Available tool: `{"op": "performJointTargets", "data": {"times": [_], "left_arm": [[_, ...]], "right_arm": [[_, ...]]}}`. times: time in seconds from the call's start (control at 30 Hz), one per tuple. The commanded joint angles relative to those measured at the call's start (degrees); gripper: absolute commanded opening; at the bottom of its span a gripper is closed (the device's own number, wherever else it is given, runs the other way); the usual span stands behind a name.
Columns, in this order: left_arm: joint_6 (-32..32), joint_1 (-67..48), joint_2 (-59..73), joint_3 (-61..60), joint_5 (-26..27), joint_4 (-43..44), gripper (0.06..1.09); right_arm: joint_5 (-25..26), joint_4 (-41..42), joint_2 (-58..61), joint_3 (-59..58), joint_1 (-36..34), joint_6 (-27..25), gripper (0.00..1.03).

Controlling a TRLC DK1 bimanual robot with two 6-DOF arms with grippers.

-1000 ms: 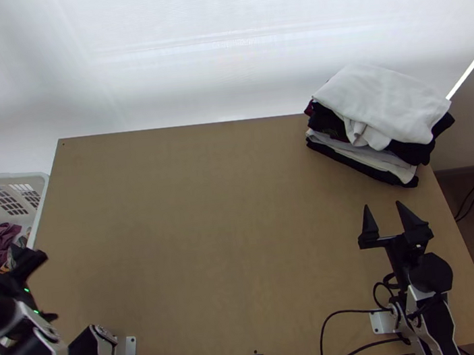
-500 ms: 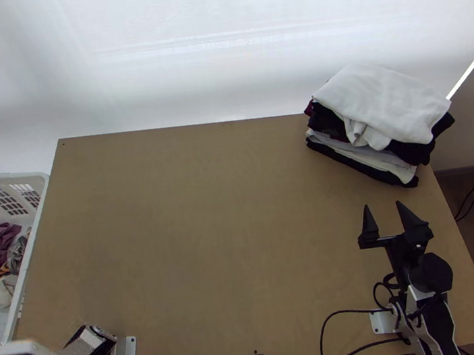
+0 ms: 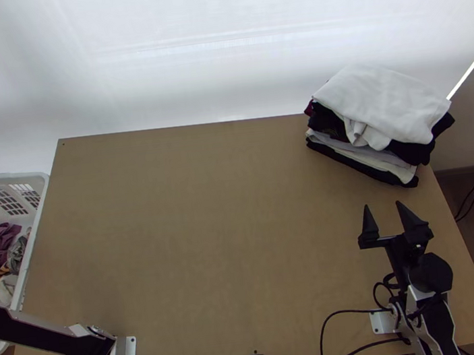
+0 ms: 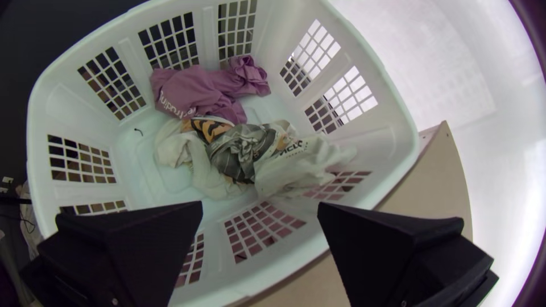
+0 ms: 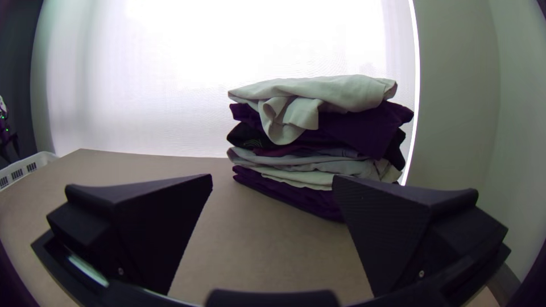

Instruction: Fold the t-shirt

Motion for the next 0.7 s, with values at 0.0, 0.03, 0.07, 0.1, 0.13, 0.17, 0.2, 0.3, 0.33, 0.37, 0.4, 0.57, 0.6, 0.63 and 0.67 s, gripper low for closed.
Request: {"op": "performJointTargets", "data": {"times": [0.0, 0.03, 0.07, 0.1, 0.13, 0.17, 0.2, 0.3, 0.33, 0.37, 0.4, 0.57, 0.6, 0.63, 0.67], "left_arm": [[1.01, 1.44, 8.14, 3.91, 0.4, 2.92, 1.04], [1.72, 1.87, 10.16, 4.79, 0.4, 4.15, 1.04], [2.51, 2.14, 12.27, 5.58, 0.4, 5.21, 1.04], [3.21, 2.31, 14.29, 6.37, 0.48, 6.26, 1.04], [4.79, 2.49, 16.31, 7.25, 0.75, 7.4, 1.04], [5.5, 2.67, 18.33, 8.31, 1.1, 8.55, 1.04], [6.29, 2.93, 20.26, 9.36, 1.19, 9.6, 1.04], [7.34, 3.02, 26.77, 14.19, 1.45, 9.86, 1.04], [7.87, 3.02, 28.35, 15.34, 1.54, 9.69, 1.04], [8.22, 3.02, 29.76, 16.13, 1.63, 9.86, 1.04], [8.31, 3.02, 31.16, 17.09, 1.63, 9.95, 1.04], [8.57, 2.75, 37.23, 19.91, 2.33, 12.41, 1.04], [8.48, 2.75, 38.28, 20.26, 2.33, 13.47, 1.04], [8.48, 2.75, 39.34, 20.79, 2.33, 14.7, 1.04], [8.22, 2.75, 40.3, 21.58, 2.33, 15.93, 1.04]], "right_arm": [[-0.09, 0.65, -0.27, -1.08, -0.19, 0.97, 0.99], [-0.09, 0.65, -0.27, -1.08, -0.19, 0.97, 0.99], [-0.09, 0.65, -0.27, -1.17, -0.19, 0.97, 0.99], [-0.09, 0.65, -0.27, -1.08, -0.19, 0.97, 0.99], [-0.09, 0.65, -0.27, -1.08, -0.19, 0.97, 0.99], [-0.09, 0.65, -0.27, -1.08, -0.19, 0.97, 0.99], [-0.09, 0.65, -0.27, -1.08, -0.19, 0.97, 0.99], [-0.09, 0.65, -0.27, -1.08, -0.19, 0.97, 0.99], [-0.09, 0.65, -0.27, -1.17, -0.19, 0.97, 0.99], [-0.09, 0.65, -0.27, -1.17, -0.19, 0.97, 0.99], [-0.09, 0.65, -0.27, -1.08, -0.19, 0.97, 0.99], [-0.09, 0.65, -0.27, -1.08, -0.19, 0.97, 0.99], [-0.09, 0.65, -0.27, -1.08, -0.19, 0.97, 0.99], [-0.09, 0.65, -0.27, -1.17, -0.19, 0.97, 0.99], [-0.09, 0.65, -0.27, -1.08, -0.19, 0.97, 0.99]]}}
